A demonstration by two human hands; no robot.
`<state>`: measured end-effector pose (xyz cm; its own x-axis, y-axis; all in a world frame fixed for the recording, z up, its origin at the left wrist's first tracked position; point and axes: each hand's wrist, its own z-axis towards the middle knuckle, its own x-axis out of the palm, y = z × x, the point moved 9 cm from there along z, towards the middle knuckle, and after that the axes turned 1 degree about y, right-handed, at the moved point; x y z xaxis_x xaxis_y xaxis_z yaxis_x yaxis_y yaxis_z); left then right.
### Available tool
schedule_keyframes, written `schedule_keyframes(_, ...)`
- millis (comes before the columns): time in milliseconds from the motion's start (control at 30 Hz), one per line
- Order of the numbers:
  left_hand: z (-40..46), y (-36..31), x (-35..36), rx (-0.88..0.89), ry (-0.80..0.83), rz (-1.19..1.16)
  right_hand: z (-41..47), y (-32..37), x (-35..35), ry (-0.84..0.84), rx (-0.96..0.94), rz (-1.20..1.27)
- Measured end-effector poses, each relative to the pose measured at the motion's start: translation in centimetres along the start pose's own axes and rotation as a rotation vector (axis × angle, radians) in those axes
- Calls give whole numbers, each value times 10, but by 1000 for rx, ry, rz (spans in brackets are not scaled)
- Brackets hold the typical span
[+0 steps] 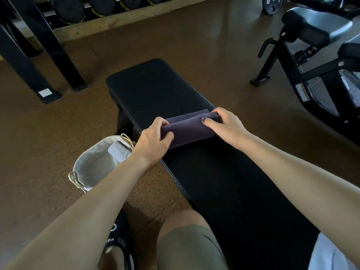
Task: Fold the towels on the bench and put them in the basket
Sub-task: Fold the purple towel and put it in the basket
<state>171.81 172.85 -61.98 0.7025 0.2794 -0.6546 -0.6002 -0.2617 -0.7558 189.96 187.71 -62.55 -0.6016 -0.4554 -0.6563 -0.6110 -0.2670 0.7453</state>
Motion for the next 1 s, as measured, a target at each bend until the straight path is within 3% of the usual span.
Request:
schedule_keyframes(600,24,21,1,-138,-121,-30,12,2,13,-203,-11,-329)
schedule_keyframes(700,24,14,3,-91,-120,66,7,12,12,-260,-111,-349)
schedule_keyframes(800,18,-2,2,-16,-134,250,-3,39,13,-325,-367,-553)
schedule_keyframes(900,14,-28,3,212,-165,493,-10,51,24,-264,-591,-728)
schedule_keyframes(1000,9,-39,13,345,-109,619,-13,48,19,-153,-613,-688)
